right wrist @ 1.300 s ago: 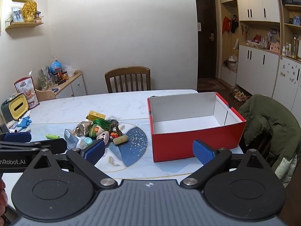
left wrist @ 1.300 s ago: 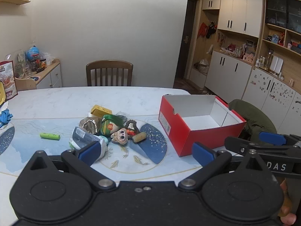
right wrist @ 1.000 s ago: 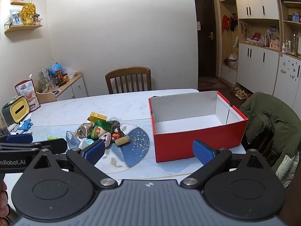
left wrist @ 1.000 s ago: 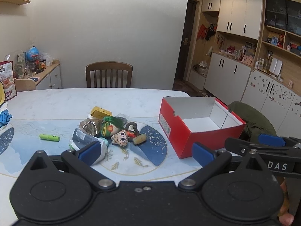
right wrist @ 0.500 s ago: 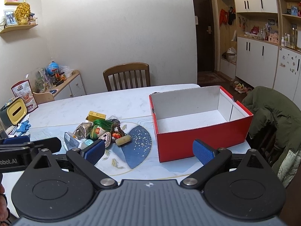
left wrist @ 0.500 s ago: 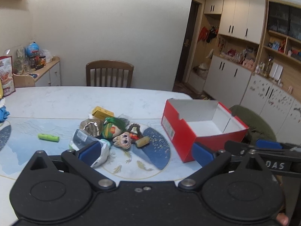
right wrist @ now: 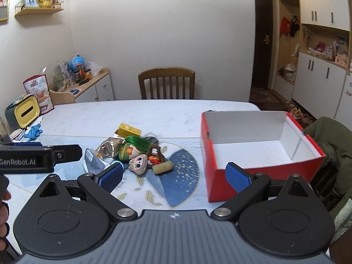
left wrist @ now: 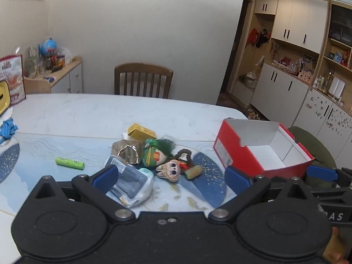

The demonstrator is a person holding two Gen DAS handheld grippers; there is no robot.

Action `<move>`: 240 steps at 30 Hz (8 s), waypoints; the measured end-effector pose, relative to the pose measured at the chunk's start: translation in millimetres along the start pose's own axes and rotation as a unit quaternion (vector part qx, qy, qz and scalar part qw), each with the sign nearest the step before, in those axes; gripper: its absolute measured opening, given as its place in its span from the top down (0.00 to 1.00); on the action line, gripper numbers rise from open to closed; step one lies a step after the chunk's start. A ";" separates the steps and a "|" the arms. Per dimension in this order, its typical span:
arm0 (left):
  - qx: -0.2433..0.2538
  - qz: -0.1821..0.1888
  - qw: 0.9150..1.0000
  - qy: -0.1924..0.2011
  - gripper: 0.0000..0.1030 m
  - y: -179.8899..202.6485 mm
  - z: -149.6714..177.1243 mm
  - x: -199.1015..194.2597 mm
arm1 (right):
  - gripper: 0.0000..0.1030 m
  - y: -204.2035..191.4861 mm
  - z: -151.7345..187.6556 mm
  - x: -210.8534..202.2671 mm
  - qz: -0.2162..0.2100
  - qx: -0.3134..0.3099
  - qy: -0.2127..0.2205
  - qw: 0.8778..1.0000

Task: Organize objects
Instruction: 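Move both tools toward the pile, left toward the green battery, right toward the snack bag, then grasp the green battery with the left gripper while the right grasps the blue-white snack bag, then carry the battery and snack bag into the red shoebox with both grippers, then open both grippers to drop the battery and snack bag in the box, then grasp the gold foil bag with the left gripper while the right grasps the yellow soap bar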

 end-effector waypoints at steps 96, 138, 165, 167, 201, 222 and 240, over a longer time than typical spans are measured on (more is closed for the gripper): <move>0.087 0.032 0.993 -0.072 0.22 -64.0 -43.1 88.1 | 0.91 -40.6 -70.3 111.4 -0.105 0.008 -0.131 0.986; 0.163 0.102 0.969 -0.157 0.22 257.8 -71.1 266.2 | 0.91 264.9 -62.5 179.1 0.011 0.026 -0.166 0.986; 0.176 0.058 0.938 -0.293 0.22 291.0 -35.4 370.2 | 0.90 280.2 -39.3 211.3 0.017 0.027 -0.224 0.974; 0.175 0.058 0.936 -0.301 0.21 290.0 -32.9 371.8 | 0.90 279.6 -39.8 210.0 0.017 0.026 -0.222 0.974; 0.115 0.087 0.977 -0.155 0.08 247.3 -86.3 232.0 | 0.88 266.4 -68.8 138.8 -0.040 0.036 -0.142 0.988; 0.082 0.051 0.993 -0.062 0.03 114.4 -62.1 114.8 | 0.50 151.7 -69.2 87.8 -0.106 0.035 -0.091 0.990; 0.054 0.030 0.996 -0.069 0.01 -9.0 -35.0 102.0 | 0.19 31.6 -42.1 109.7 -0.106 0.013 -0.120 0.987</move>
Point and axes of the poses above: each gripper's, at about its wrist camera, not at the fingertips, and x roughly the way its jaws point, y to its right, z to its underside, the point moved 5 cm from there along x, roughly the way its jaws point, and after that the axes turned 6 degrees about x, right-handed, at the moved point
